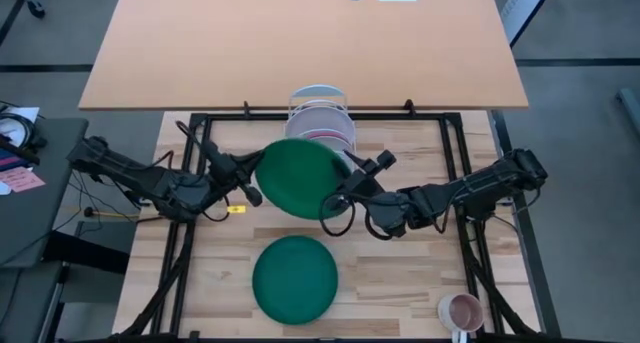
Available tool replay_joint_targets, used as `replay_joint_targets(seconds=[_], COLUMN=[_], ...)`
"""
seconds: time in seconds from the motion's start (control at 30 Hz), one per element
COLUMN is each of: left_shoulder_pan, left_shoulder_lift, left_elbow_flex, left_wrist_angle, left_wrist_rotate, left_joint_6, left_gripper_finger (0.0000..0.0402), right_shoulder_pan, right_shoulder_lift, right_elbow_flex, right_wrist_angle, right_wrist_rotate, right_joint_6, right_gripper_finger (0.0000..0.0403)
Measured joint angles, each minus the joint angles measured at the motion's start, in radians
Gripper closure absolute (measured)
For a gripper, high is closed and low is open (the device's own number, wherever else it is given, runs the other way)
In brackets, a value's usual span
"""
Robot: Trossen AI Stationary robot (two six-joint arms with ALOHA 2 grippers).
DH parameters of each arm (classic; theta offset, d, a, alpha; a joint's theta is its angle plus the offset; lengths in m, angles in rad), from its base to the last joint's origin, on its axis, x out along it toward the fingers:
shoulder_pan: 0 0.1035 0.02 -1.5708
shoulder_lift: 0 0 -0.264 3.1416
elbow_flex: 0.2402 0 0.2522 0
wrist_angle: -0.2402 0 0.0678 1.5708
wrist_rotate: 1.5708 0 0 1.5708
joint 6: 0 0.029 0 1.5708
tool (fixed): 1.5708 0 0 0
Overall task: Sort dishes
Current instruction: Put the green plate on the dish rack
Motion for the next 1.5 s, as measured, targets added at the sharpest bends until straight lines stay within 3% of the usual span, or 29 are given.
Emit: replay_joint_targets(seconds=[0.17, 0.23, 0.5, 0.63, 0.83, 0.93, 1.07, 1.27, 1.5], left_shoulder_pan=[0.0, 0.0, -0.009, -0.016, -0.09, -0.134, -0.177, -0.203, -0.203], left_shoulder_lift=[0.025, 0.033, 0.024, -0.005, -0.039, -0.037, -0.028, -0.016, 0.025], left_elbow_flex=[0.0, 0.0, -0.001, 0.0, 0.0, 0.0, 0.0, 0.0, 0.0], left_wrist_angle=[0.05, 0.06, 0.045, 0.042, 0.006, 0.021, 0.177, 0.381, 0.311], left_wrist_rotate=[-0.01, -0.013, 0.009, 0.008, 0.011, 0.064, 0.175, 0.182, 0.153], left_joint_6=[0.066, 0.088, 0.026, 0.066, 0.216, 0.345, 0.497, 0.715, 0.74], left_gripper_finger=[0.0401, 0.0401, 0.0369, 0.0338, 0.0276, 0.0247, 0.0225, 0.0209, 0.0159], right_shoulder_pan=[0.001, 0.007, 0.023, 0.045, 0.071, 0.078, 0.079, 0.083, 0.083], right_shoulder_lift=[-0.001, -0.004, -0.005, -0.002, -0.003, -0.002, -0.002, -0.002, -0.002], right_elbow_flex=[0.002, 0.003, 0.003, 0.008, 0.036, 0.041, 0.041, 0.042, 0.042], right_wrist_angle=[0.0, -0.007, -0.016, -0.039, -0.021, -0.022, -0.02, -0.012, 0.001], right_wrist_rotate=[0.008, 0.011, 0.026, 0.094, 0.118, 0.115, 0.116, 0.115, 0.087], right_joint_6=[0.001, -0.003, -0.027, -0.106, -0.114, -0.12, -0.12, -0.116, -0.116], right_gripper_finger=[0.0367, 0.0388, 0.039, 0.0391, 0.0391, 0.0391, 0.0391, 0.0391, 0.0391])
